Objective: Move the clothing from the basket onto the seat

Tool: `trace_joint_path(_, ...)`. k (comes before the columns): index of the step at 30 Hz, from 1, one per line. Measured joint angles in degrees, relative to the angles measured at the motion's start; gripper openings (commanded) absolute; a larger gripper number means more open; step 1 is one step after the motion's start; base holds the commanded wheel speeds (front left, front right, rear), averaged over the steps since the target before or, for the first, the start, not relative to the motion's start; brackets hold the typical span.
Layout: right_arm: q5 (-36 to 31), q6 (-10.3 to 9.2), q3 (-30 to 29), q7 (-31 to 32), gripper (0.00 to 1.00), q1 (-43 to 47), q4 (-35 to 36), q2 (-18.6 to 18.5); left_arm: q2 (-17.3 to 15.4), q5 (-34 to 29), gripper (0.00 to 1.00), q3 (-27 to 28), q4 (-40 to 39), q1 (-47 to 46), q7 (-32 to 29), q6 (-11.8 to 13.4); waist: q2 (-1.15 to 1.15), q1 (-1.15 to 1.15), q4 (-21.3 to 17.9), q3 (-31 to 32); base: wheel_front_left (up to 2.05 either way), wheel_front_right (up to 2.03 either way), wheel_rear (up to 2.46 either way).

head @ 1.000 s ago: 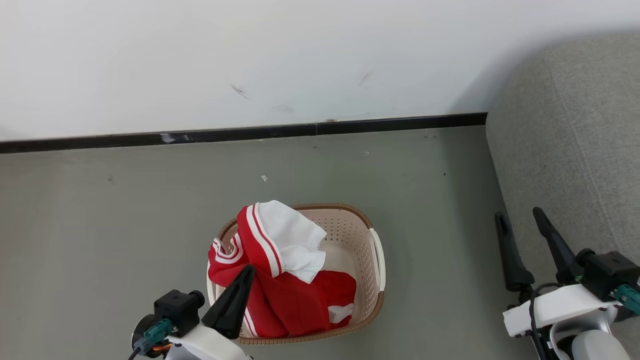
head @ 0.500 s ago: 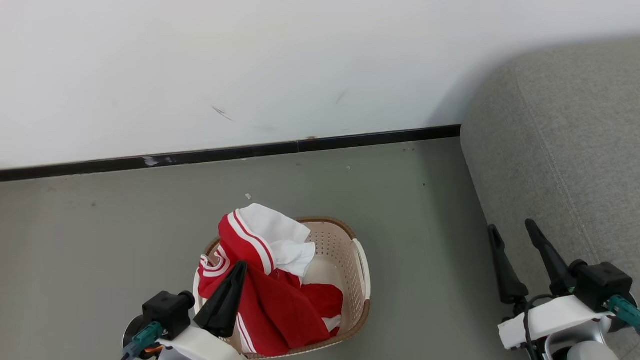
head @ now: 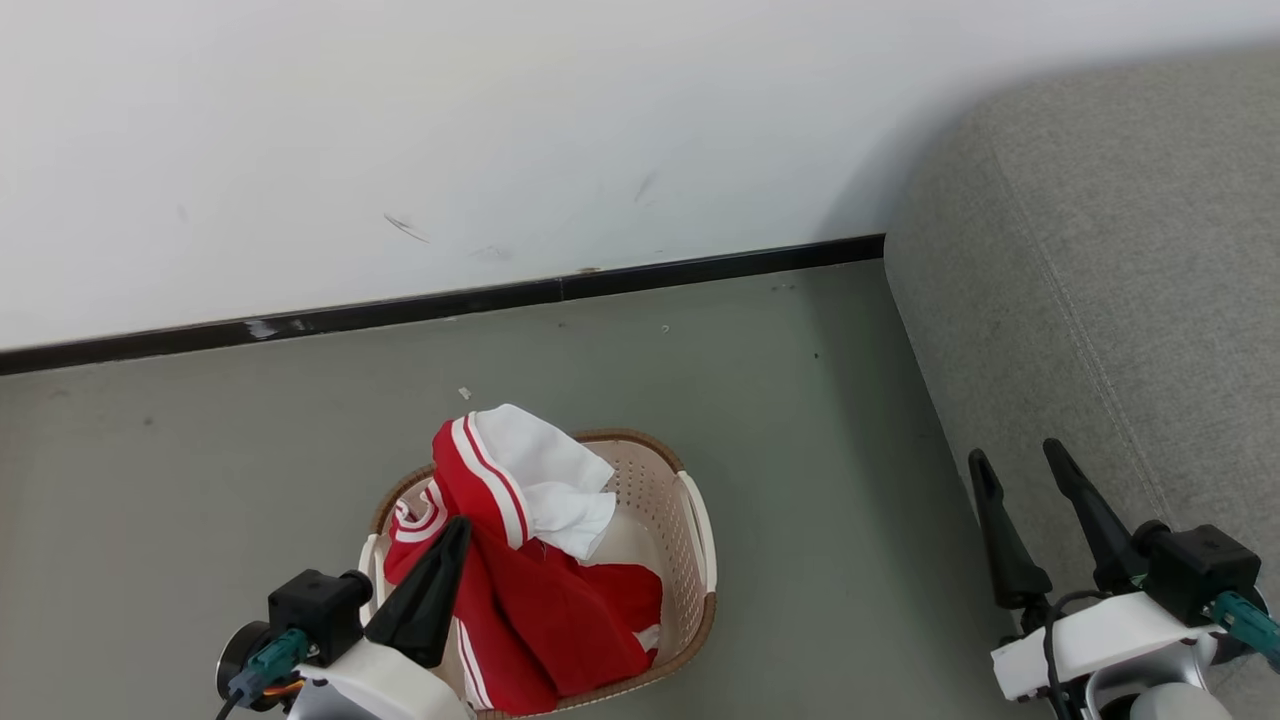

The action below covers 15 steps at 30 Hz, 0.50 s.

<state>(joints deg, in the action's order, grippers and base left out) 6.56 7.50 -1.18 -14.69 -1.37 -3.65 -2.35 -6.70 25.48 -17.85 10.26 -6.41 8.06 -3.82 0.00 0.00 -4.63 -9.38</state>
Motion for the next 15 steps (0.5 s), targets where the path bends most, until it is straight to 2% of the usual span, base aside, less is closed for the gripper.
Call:
trace_joint_path(12,0.0,0.0,0.1,0.0,1.0,-0.2,0.2,0.0,-0.5,0.0,0.0,1.2,1.9,-2.1,-1.5,1.0,0.0,0.0,-1.5,-0.9,0.0,0.0,0.0)
trace_joint_path(15,0.0,0.0,0.1,0.0,1.0,-0.3,0.2,0.0,-0.7,-0.2,0.23,1.2,3.0,-2.8,-2.0,1.1,0.0,0.0,-1.7,-1.1,0.0,0.0,0.0)
